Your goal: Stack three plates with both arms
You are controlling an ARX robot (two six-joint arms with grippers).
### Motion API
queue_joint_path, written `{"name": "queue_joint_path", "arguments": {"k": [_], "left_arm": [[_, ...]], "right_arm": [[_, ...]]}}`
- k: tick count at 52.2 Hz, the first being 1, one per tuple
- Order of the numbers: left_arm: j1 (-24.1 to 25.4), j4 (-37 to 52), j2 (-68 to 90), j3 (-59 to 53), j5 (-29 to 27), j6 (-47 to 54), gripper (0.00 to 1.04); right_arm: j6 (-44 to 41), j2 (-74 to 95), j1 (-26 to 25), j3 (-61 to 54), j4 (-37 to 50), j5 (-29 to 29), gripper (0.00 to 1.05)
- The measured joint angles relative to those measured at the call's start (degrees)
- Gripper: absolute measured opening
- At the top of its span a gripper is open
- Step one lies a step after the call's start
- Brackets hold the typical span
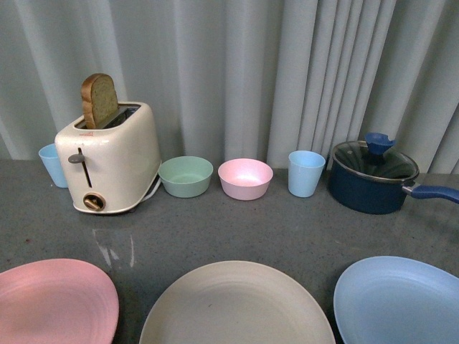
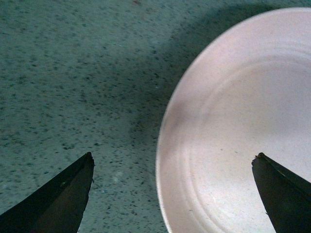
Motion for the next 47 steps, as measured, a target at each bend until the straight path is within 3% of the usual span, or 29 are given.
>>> {"name": "queue_joint_path", "arguments": {"k": [10, 21, 47], "left_arm": [[-0.33, -1.64, 2.08, 1.46, 0.04, 1.66, 0.98], [-0.11, -0.48, 5.44, 4.00, -4.48, 2.47, 0.98], [0.09, -2.05, 8.07, 4.68, -4.13, 3.48, 0.98]], "right_arm": [[0.00, 0.00, 0.00, 0.00, 0.00, 0.00, 0.97], [0.00, 0.00, 0.00, 0.00, 0.00, 0.00, 0.97], [0.00, 0.00, 0.00, 0.00, 0.00, 0.00, 0.97]]}}
